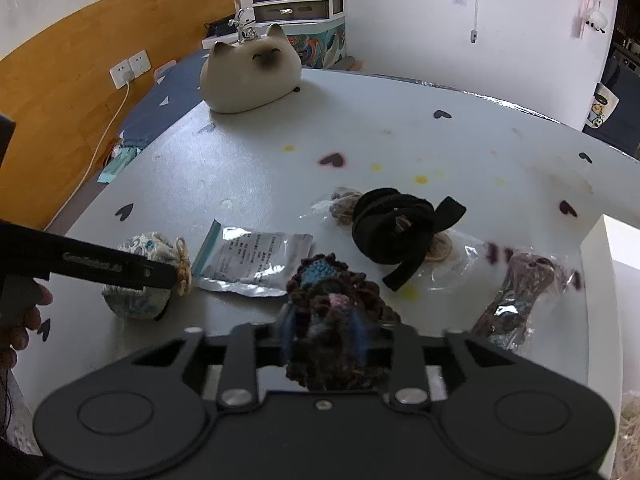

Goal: Organize soft objects
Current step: 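Grasp the blue-floral pouch with the left tool while the right tool grasps the dark knitted scrunchie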

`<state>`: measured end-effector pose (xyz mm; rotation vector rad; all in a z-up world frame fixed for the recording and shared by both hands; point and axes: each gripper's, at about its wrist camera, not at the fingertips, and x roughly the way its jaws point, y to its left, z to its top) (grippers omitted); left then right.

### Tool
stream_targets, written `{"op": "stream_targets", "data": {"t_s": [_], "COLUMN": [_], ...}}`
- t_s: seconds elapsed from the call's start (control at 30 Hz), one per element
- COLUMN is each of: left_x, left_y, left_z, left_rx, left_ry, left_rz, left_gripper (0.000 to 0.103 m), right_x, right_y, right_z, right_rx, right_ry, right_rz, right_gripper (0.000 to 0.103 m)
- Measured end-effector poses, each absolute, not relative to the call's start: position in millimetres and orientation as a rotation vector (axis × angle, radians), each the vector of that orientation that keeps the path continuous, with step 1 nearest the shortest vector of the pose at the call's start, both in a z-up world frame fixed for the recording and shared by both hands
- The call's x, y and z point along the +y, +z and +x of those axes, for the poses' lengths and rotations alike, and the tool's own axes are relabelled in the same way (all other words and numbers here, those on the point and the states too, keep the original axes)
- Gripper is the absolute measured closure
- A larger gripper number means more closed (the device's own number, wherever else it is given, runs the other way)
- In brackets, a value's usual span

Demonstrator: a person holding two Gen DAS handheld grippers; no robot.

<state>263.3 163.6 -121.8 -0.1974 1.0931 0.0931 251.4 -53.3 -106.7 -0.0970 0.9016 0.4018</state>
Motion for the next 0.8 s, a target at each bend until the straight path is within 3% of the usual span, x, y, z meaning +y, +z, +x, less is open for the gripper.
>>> {"op": "stream_targets", "data": {"t_s": [0.13,0.23,0.3,0.37,0.47,0.8], "left_x": [164,164,165,166,168,163], "left_y": [-122,-121,-120,-119,-117,-106], "left_z": [263,261,259,257,253,236], "left_rx": [1.09,1.086,1.08,1.071,1.062,1.026], "left_ry": [0.089,0.085,0.08,0.075,0.065,0.024], "left_rz": [-0.197,-0.203,-0.214,-0.224,-0.241,-0.256], "left_gripper": [0.028,0.032,0.035,0.037,0.039,0.04], "right_x": [-50,-48,-50,-52,-59,-62], "right_y": [-110,-113,-113,-114,-113,-101], "right_z": [249,248,249,250,249,234], "right_rx": [0.925,0.944,0.946,0.95,0.949,0.882], "right_ry": [0.413,0.415,0.403,0.385,0.378,0.389], "right_rz": [-0.122,-0.13,-0.122,-0.108,-0.07,-0.06], "right_gripper": [0.045,0.044,0.049,0.065,0.073,0.082]}}
